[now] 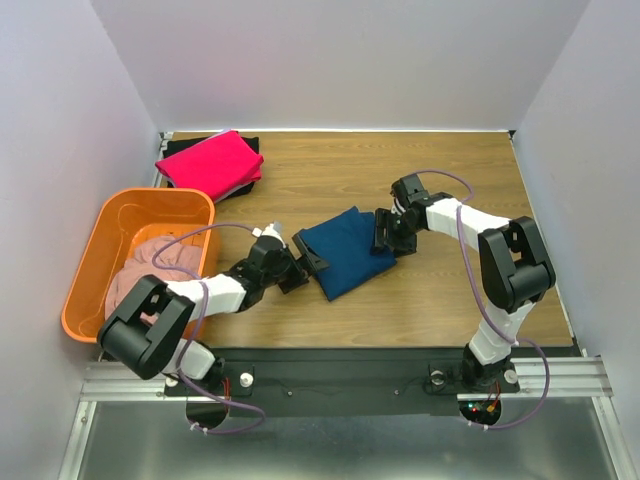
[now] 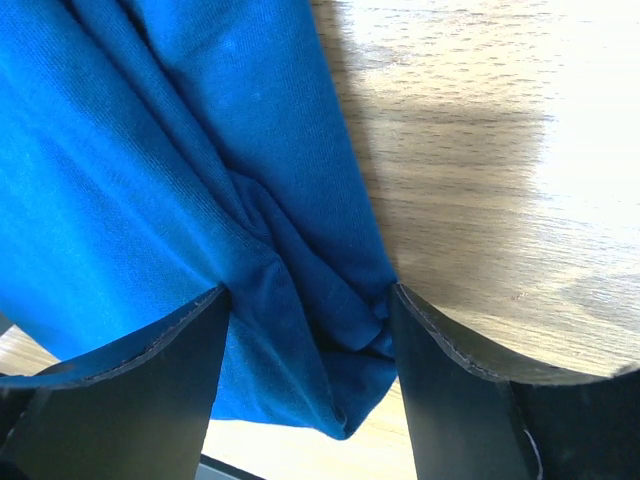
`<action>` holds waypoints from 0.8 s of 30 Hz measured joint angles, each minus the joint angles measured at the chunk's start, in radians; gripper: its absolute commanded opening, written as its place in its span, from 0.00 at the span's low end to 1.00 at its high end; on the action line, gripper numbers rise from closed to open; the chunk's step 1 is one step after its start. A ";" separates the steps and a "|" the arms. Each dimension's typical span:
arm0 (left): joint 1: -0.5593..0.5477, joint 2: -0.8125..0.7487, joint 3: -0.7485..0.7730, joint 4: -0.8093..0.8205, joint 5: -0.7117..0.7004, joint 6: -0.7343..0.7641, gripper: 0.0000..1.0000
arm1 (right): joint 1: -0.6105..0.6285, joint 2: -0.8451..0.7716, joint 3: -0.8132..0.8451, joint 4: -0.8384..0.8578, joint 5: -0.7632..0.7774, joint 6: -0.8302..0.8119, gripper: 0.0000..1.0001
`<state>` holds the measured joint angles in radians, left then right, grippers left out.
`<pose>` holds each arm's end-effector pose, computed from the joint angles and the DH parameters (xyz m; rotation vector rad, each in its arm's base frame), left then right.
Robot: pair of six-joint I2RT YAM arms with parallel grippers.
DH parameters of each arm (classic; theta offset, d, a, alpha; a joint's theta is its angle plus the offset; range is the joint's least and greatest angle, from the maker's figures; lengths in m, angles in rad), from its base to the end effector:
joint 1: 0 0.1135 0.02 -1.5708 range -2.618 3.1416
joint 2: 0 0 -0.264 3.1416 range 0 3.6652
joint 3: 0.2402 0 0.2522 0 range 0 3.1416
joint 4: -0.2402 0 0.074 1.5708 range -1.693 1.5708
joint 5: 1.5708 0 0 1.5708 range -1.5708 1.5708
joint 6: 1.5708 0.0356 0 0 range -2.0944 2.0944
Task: Fold and stack the t-shirts
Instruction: Neatly place the folded tshirt to the corner
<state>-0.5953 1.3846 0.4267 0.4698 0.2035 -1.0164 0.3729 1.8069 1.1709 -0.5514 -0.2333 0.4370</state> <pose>0.2090 -0.1502 0.1560 -0.3384 2.2510 -1.1462 0.3277 0.1370 0.1722 0.0264 2.8353 0.5220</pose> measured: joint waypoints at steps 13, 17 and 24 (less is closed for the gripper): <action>-0.076 0.161 0.107 0.087 -0.040 -0.029 0.99 | -0.001 -0.003 -0.016 0.015 -0.061 0.005 0.70; -0.098 0.251 0.191 0.106 -0.039 -0.022 0.98 | -0.001 -0.021 -0.049 0.035 -0.090 0.008 0.70; -0.116 0.344 0.276 0.132 -0.026 -0.010 0.76 | 0.001 -0.055 -0.102 0.047 -0.123 0.013 0.70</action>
<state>-0.7116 1.7283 0.7029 0.6018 0.1776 -1.0260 0.3737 1.7523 1.0691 -0.5045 -0.3561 0.4500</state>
